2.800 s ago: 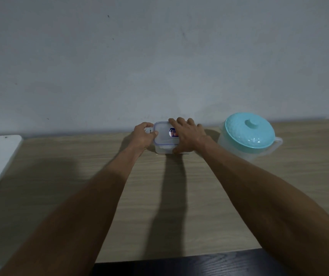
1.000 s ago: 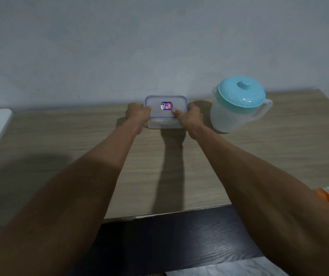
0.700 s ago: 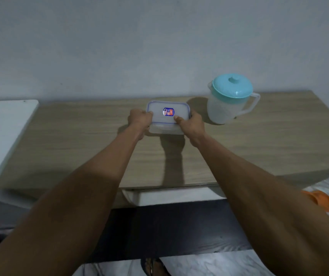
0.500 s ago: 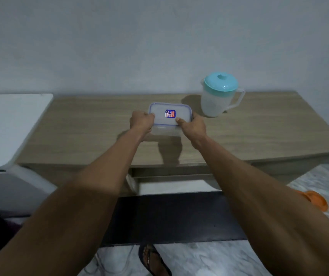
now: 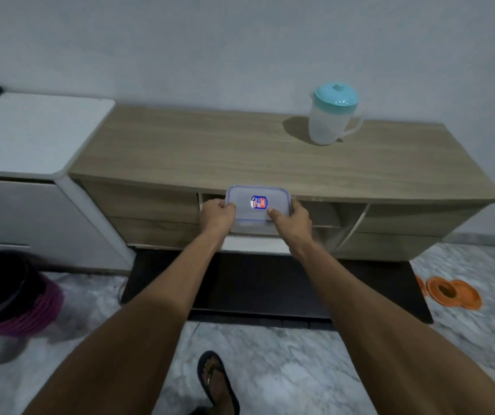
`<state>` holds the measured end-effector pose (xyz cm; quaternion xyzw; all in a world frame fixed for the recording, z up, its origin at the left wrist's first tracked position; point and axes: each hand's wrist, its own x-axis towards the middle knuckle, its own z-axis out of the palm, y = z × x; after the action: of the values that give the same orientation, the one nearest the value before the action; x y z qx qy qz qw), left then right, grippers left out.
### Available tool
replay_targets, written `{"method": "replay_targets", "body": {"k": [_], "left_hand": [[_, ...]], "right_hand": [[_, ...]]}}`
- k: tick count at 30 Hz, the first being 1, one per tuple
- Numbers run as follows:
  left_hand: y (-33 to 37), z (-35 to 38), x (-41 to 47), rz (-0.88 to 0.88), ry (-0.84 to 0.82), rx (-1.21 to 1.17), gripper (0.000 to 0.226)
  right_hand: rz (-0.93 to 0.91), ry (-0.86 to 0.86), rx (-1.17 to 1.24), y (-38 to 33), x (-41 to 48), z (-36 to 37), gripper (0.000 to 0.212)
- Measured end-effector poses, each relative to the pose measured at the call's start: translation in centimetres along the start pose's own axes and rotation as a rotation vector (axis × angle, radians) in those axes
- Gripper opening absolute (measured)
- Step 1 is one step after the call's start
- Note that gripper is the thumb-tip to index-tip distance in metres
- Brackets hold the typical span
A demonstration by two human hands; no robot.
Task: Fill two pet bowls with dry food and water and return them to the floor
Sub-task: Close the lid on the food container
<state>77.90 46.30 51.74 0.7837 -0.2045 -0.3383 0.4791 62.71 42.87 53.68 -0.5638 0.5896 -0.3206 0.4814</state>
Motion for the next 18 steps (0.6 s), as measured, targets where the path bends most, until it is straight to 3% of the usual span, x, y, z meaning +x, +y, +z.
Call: {"method": "replay_targets", "body": {"k": [4,7,12,18], "left_hand": [[-4.4,-0.2,0.0,-0.04,-0.062,0.027,0.008],[-7.2,0.1,1.3,-0.052,-0.078,0.021,0.02],[-10.5,1.8,5.2,0.016,-0.071,-0.013,0.013],[-14.0,4.8,11.3,0.169,-0.053,0.001,0.032]], "right_hand": [[0.038,-0.079,-0.008,4.4,0.1,2.3,0.037],[0.069,-0.123,0.025,7.7,1.0,4.4,0.039],[0.081,-0.061,0.049,12.1,4.9,8.3,0.038],[0.033,0.002,0.044,15.7,10.9,11.8,0.038]]}}
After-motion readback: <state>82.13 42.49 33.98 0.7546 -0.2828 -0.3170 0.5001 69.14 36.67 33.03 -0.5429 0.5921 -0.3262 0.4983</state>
